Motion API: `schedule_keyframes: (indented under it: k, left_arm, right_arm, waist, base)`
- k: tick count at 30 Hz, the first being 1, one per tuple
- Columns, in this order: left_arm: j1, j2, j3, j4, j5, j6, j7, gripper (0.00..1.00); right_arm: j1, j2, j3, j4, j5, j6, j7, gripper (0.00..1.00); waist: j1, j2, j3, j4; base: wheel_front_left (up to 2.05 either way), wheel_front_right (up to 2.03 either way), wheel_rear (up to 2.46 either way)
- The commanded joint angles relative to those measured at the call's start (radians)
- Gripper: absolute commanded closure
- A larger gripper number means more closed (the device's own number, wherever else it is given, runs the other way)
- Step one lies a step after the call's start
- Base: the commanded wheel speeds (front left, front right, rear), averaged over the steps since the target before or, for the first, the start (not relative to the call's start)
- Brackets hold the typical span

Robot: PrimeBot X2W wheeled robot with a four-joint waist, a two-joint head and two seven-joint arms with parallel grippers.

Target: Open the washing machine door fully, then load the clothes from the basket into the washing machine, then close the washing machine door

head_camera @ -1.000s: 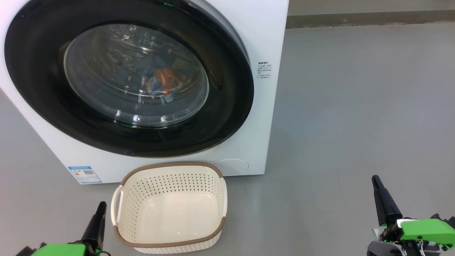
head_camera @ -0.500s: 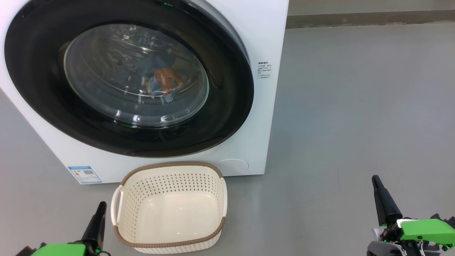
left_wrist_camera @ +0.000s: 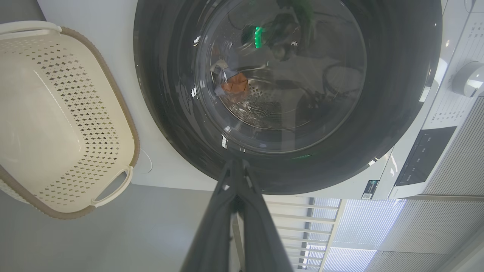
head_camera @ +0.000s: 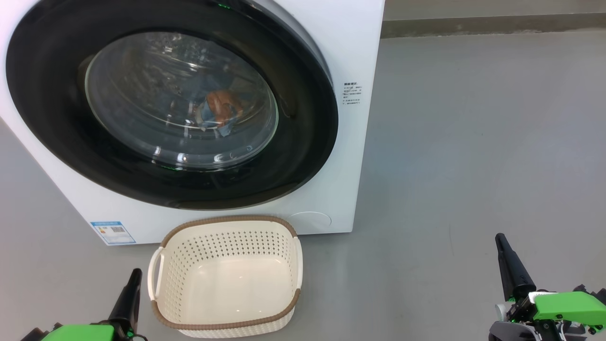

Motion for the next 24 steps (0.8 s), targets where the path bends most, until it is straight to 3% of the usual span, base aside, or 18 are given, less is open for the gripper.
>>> schedule_keyframes:
  k: [1,24]
  left_arm:
    - [-0.043,0.01,0.035,-0.029,-0.009,-0.003,0.006,1.0]
    - [-0.043,0.01,0.035,-0.029,-0.009,-0.003,0.006,1.0]
  right_arm:
    - [-0.01,-0.001,0.025,-0.03,0.004,0.002,0.008,1.0]
    - [-0.01,-0.001,0.024,-0.03,0.003,0.002,0.008,1.0]
  waist:
    - [0.0,0.0,0.0,0.0]
    - [0.0,0.0,0.0,0.0]
  base:
    - [0.0,0.0,0.0]
    - [0.0,0.0,0.0]
